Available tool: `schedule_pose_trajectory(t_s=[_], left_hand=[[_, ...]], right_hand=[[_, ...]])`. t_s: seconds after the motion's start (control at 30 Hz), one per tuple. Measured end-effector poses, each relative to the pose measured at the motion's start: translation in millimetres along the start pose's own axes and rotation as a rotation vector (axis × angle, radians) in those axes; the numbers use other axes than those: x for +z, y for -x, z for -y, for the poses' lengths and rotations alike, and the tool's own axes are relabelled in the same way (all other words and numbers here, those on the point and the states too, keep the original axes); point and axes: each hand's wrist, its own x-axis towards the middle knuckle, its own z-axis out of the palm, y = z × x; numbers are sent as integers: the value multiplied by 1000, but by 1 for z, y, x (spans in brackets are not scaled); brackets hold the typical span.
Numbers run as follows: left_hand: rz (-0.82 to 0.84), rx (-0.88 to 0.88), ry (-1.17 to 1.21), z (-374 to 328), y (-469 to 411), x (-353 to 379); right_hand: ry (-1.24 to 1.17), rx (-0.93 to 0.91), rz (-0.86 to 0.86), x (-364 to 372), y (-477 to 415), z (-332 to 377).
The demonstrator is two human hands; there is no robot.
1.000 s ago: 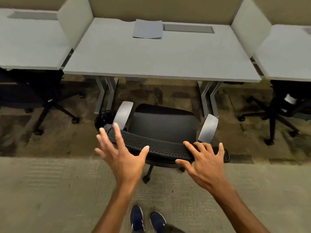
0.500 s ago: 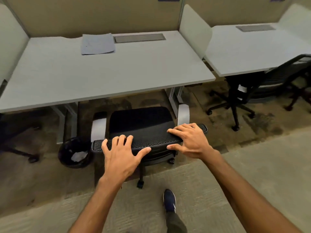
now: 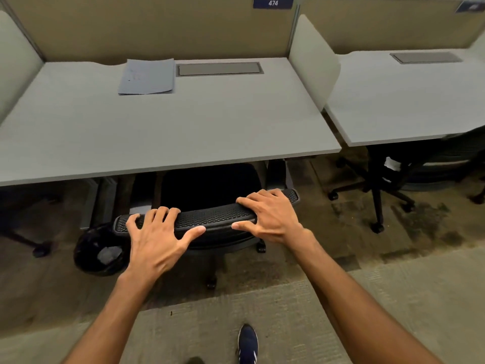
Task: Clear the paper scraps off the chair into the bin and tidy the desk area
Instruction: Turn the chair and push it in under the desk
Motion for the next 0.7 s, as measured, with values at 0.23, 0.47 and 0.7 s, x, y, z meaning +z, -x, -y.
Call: schedule_pose_trajectory(t_s=[0.23,0.47,0.7], left_hand=[[-11,-6,6,2,-42,1],[-8,1,11,13,-78,-1],[-7,20,15,25,-114,-1]], right_hand=[[4,-24,2,0,-39,-21],[24,-11,1,-1,-75,-27],[30,25,5,-4,-106,-28]])
